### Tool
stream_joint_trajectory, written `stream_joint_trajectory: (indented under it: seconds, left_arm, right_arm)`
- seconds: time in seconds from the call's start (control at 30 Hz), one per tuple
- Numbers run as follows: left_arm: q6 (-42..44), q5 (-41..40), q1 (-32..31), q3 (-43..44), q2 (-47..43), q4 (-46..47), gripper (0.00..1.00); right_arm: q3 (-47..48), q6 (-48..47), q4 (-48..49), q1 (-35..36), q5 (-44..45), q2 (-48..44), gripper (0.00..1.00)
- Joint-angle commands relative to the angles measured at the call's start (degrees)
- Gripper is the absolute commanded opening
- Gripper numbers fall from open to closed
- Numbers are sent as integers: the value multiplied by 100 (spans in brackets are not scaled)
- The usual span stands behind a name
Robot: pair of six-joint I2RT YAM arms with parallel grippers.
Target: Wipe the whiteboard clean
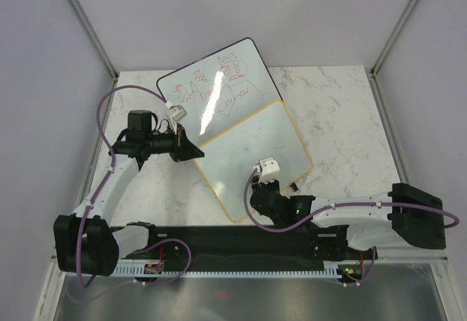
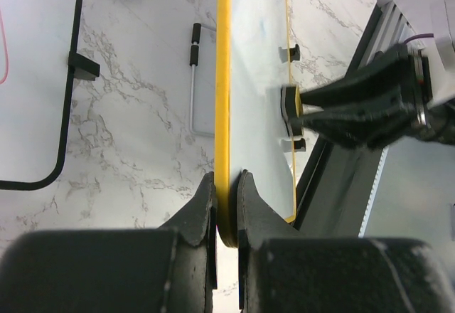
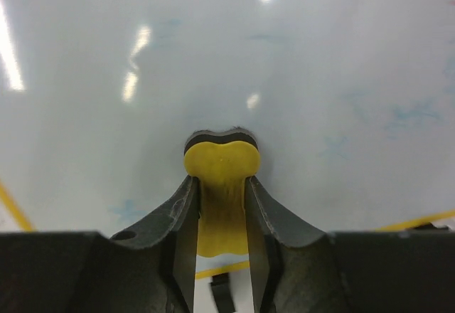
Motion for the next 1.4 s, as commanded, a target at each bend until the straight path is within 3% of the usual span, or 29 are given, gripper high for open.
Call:
stream_joint_trajectory:
  seconds: [0.0,0.17,0.33,0.4,0.53,0.63,0.73,0.87,1.03,1.3,1.37]
  left_arm:
    - [914,-283,-90,154,-25,291,2]
    - [932,-284,-99,145,-16,282,2]
    - [870,-266,-99,189,1,282,2]
    - [862,-266,-99,181,-7,274,2]
    - [862,-257,-99,180,-16,282,2]
    - [862,-248,-90,180,-16,274,2]
    - [862,-231,-99,180,-7,274,2]
    - [853,-231,-90,207,-16,274,2]
    - [879,-240,-90,216,-51,265,2]
    - [897,-231,-99,189,-34,247,2]
    - [897,-231,-99,198,-25,247,2]
  right_arm:
    - [-433,1067,-1637,-536,1079,-176,0]
    - [-443,841,-1393,-528,922,-99,0]
    - [49,-54,-743,244,773,658,0]
    - [41,-809,100,614,141,799,0]
    - [-91,-1357,595,685,-958,545,0]
    - [-188,-1533,446,668,-1285,238,0]
    - [-56,-1419,-456,536,-1005,175,0]
    - [6,-936,-1207,-428,-968,132,0]
    - [295,-550,-1820,-607,-442,122,0]
    - [462,-680,-1726,-651,-713,544,0]
    - [646,-1169,-1516,-389,-775,764,0]
